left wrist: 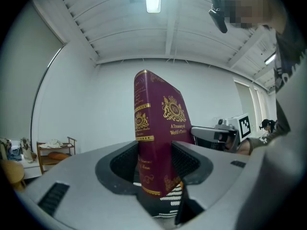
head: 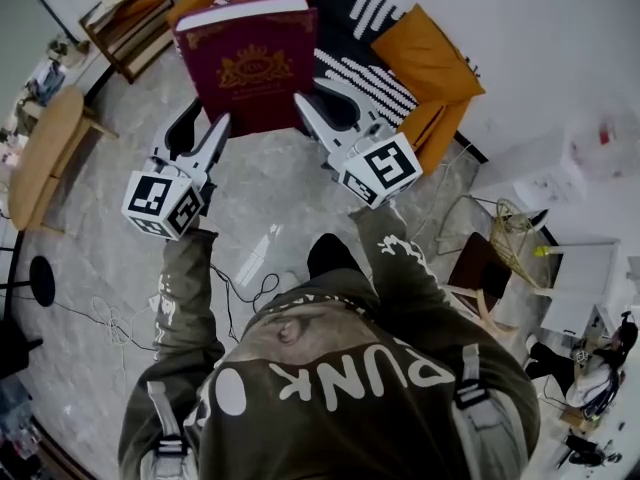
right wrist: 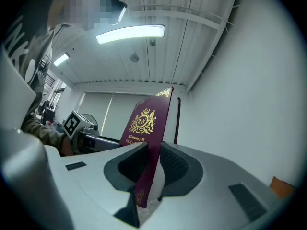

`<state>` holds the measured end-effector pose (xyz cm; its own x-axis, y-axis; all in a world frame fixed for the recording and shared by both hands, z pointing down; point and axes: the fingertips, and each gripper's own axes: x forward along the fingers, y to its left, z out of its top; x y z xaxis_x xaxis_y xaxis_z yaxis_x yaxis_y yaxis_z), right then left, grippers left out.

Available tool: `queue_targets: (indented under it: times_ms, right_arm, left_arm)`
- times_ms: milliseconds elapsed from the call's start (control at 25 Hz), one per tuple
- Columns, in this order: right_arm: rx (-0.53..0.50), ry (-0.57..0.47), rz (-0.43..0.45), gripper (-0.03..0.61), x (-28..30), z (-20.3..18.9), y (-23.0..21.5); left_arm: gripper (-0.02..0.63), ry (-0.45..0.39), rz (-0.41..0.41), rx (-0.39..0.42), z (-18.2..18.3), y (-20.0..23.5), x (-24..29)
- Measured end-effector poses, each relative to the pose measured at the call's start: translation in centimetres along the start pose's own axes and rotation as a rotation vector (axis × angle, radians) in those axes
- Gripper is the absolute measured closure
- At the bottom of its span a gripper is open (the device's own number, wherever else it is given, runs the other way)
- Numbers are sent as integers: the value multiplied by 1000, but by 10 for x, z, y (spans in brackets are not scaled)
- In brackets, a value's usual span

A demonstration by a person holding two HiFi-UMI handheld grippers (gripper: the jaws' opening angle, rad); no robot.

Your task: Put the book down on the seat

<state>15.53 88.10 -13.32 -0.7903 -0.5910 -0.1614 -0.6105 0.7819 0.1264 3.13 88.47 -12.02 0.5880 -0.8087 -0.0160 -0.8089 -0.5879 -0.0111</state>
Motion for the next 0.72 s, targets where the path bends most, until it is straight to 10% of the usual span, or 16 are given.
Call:
queue_targets:
  times_ms: [720]
  right_arm:
    - [86, -23, 75, 492, 157, -77, -215]
  left_arm:
    - [410, 52, 71, -2, -21, 154, 216]
